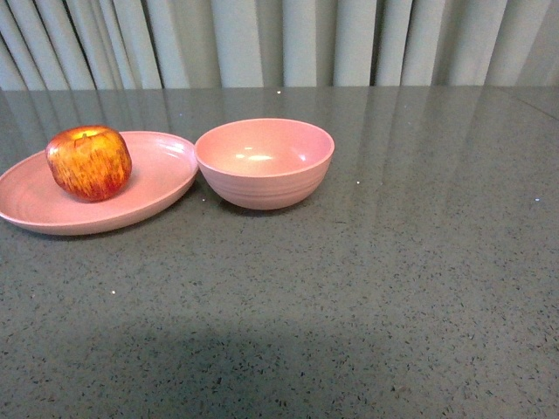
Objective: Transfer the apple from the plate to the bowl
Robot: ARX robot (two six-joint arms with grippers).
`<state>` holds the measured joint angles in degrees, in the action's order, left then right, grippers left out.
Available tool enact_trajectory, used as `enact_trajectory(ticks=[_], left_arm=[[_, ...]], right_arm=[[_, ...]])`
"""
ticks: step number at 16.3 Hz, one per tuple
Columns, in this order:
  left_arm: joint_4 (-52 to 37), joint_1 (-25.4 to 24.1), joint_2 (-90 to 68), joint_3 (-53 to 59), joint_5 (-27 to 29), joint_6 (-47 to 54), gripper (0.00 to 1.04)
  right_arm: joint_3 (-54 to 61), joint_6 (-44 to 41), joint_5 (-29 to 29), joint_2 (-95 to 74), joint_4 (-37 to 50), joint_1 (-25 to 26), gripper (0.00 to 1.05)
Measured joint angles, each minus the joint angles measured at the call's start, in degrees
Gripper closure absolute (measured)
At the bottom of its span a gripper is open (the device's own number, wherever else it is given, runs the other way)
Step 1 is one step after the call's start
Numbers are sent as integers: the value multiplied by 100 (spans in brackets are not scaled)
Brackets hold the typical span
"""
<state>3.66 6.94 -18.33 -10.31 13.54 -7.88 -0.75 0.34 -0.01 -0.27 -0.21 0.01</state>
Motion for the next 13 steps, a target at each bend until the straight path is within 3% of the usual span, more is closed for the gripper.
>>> enact_trajectory(ticks=[6,13], left_arm=[[-2382,-404,-3410,-1390,-1451,846,7],[-1910,-79,-6231,-3781,-1735,1182,7]], right_arm=[[0,0,0,0,-2,0,7],[0,0,0,0,-2,0,7]])
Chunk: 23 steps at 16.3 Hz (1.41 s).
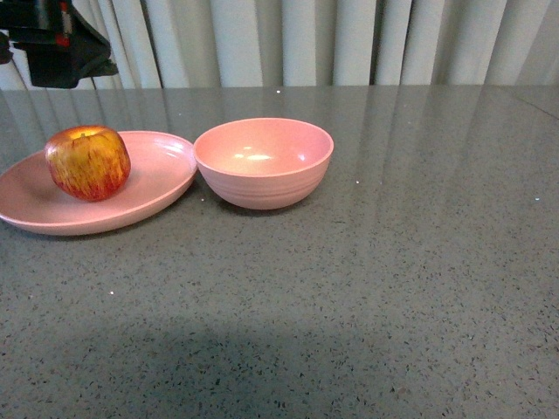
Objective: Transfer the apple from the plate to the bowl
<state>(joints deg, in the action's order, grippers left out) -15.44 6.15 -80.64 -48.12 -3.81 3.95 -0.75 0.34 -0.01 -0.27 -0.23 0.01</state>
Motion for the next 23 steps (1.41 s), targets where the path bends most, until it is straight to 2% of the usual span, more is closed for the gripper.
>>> enact_trajectory(ticks=[6,23], left_arm=[[664,-223,-979,-820,109,-232,7],[385,-240,-1982,-776,31,-549,7]], right_arm=[[0,0,0,0,0,0,7],[0,0,0,0,-2,0,7]])
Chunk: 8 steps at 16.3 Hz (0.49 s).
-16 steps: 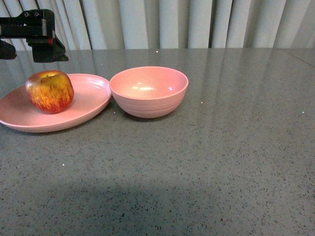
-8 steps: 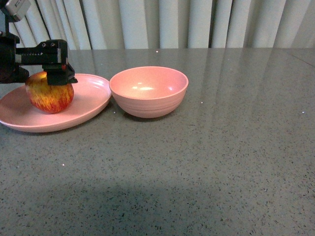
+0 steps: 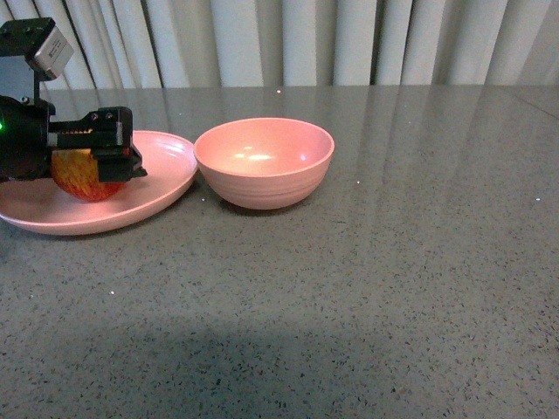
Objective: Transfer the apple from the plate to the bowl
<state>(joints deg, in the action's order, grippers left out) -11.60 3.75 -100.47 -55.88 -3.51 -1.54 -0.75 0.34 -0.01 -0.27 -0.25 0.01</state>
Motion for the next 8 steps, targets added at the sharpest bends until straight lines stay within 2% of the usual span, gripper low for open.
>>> enact_trajectory(ticks=[2,4,5,8], left_arm=[[-15,0,-4,0,-24,7,7],[-48,0,-11,0,-68,7,25],[-48,0,-11,0,-85,7,30],[-44,-22,-9,-4,-118,35,33]], right_arm=[[0,0,0,0,2,0,7],[0,0,0,0,2,0,7],[0,0,0,0,2,0,7],[0,0,0,0,2,0,7]])
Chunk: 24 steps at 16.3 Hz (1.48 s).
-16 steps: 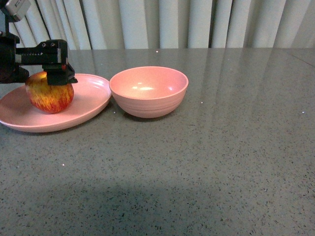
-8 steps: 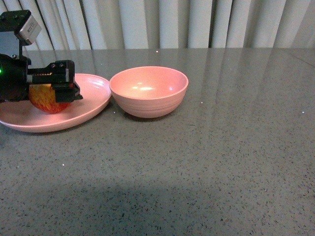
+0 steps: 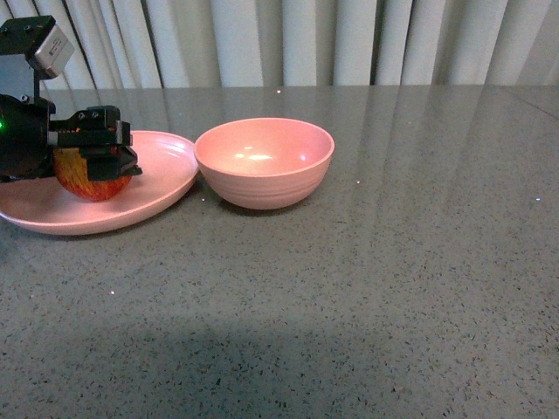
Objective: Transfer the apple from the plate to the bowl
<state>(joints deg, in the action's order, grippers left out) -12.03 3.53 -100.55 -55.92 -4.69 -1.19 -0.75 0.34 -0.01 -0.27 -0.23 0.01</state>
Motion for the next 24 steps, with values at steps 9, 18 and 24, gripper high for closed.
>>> enact_trajectory(ticks=[9,18,24], left_arm=[[588,1176,1036,-872,74,214,34],[616,1899,-437,-1550,435,98,34],[597,1963,-841,-1661,463,-87,35]], right_arm=[[0,0,0,0,-2,0,7],[0,0,0,0,0,0,7],[0,0,0,0,0,0,7]])
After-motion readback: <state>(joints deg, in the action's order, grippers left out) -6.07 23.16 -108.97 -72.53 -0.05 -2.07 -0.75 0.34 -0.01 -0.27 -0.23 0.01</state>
